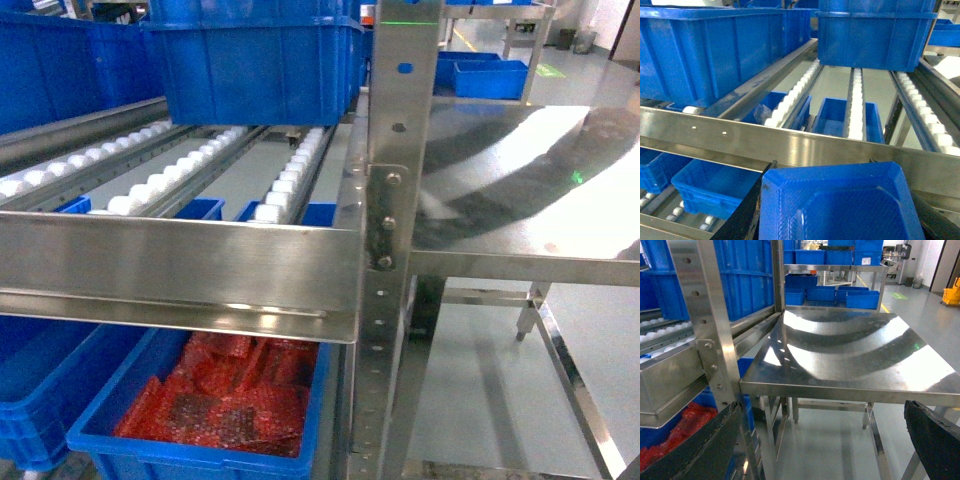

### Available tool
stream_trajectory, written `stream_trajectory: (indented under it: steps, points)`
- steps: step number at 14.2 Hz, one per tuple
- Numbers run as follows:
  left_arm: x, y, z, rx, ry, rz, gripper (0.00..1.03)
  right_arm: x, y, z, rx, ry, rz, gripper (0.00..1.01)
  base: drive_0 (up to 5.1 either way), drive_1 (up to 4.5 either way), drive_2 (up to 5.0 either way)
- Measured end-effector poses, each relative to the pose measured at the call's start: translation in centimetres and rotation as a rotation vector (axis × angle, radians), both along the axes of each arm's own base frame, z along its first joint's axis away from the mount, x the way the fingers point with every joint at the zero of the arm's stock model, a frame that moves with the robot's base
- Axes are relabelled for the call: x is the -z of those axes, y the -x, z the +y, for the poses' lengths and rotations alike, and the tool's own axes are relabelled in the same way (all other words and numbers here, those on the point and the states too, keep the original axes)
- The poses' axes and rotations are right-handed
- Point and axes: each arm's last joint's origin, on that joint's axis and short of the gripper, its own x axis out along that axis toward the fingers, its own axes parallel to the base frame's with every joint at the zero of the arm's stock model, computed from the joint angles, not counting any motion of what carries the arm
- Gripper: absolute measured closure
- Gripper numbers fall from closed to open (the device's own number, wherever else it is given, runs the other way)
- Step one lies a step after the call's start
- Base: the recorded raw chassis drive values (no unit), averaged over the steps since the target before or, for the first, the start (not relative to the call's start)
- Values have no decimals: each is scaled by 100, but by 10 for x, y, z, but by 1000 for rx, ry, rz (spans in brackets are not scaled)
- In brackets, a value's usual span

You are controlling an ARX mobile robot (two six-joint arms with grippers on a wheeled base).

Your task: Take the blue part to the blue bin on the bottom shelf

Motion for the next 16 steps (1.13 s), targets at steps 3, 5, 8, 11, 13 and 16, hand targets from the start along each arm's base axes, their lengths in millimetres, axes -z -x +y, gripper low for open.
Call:
stream_trajectory:
  steps: [3, 5, 8, 11, 13, 16]
  points:
    - [0, 0, 0, 0, 0, 0, 59, 0, 0, 0, 0, 0, -1, 3, -503, 242, 242]
    - [0, 0, 0, 0, 0, 0, 59, 0, 0, 0, 0, 0, 0, 3, -503, 242, 242]
    - [0, 0, 0, 0, 0, -1, 59, 0, 0, 0, 0, 0, -2, 3, -503, 242, 242]
    - [0, 0, 0, 0, 0, -1, 59, 0, 0, 0, 0, 0, 0, 3, -503, 242, 242]
    - [0, 0, 0, 0, 0, 1, 59, 0, 0, 0, 0, 0, -2, 3, -508, 238, 238]
    - [0, 0, 0, 1, 0, -2, 59, 0, 0, 0, 0, 0, 2, 3, -504, 241, 241]
